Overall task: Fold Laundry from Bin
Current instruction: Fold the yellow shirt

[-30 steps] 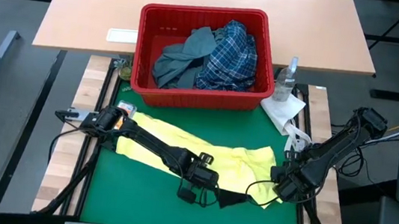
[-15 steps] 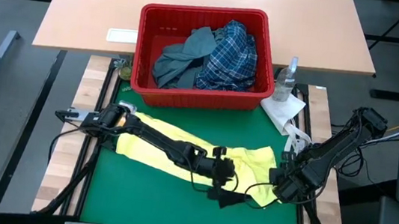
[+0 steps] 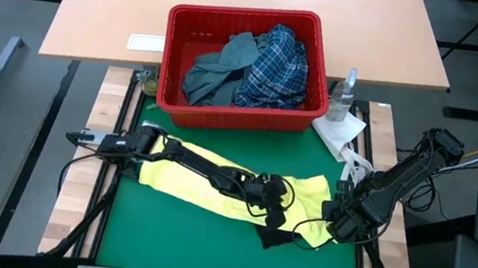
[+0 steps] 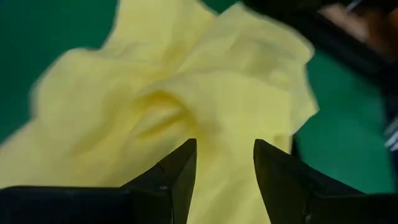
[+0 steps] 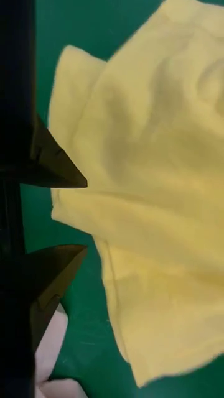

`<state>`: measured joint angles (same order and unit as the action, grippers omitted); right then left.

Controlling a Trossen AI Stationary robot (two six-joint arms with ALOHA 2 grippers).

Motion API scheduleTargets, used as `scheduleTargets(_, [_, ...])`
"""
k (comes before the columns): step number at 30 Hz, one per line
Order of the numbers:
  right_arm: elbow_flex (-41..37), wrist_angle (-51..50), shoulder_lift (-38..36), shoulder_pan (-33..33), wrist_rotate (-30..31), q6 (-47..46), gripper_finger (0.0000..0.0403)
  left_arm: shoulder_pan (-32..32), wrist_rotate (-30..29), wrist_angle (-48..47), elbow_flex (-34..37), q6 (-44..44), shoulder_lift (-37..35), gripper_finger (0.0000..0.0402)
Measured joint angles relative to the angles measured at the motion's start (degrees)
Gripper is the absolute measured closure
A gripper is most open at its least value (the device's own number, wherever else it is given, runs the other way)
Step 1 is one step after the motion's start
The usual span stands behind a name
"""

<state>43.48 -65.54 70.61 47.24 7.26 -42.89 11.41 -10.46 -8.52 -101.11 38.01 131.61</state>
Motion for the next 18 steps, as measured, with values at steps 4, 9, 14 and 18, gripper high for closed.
scheduleTargets(4, [0.0,0.01,0.0,0.0,0.29,0.0,0.0247,-0.1,1.92,3.24,-0.01,1.0,1.22,0.0257])
scheduleTargets(9, [0.0,0.14,0.0,0.0,0.29,0.0,0.0247,-0.71,1.81,3.26,0.01,2.68,2.32,0.0264])
scheduleTargets(14, [0.0,0.37,0.0,0.0,0.29,0.0,0.0247,-1.84,2.6,3.69,0.01,3.93,2.98,0.0263])
scheduleTargets(18, [0.0,0.58,0.0,0.0,0.27,0.0,0.0247,-2.55,3.61,4.92,0.03,3.91,3.32,0.0262])
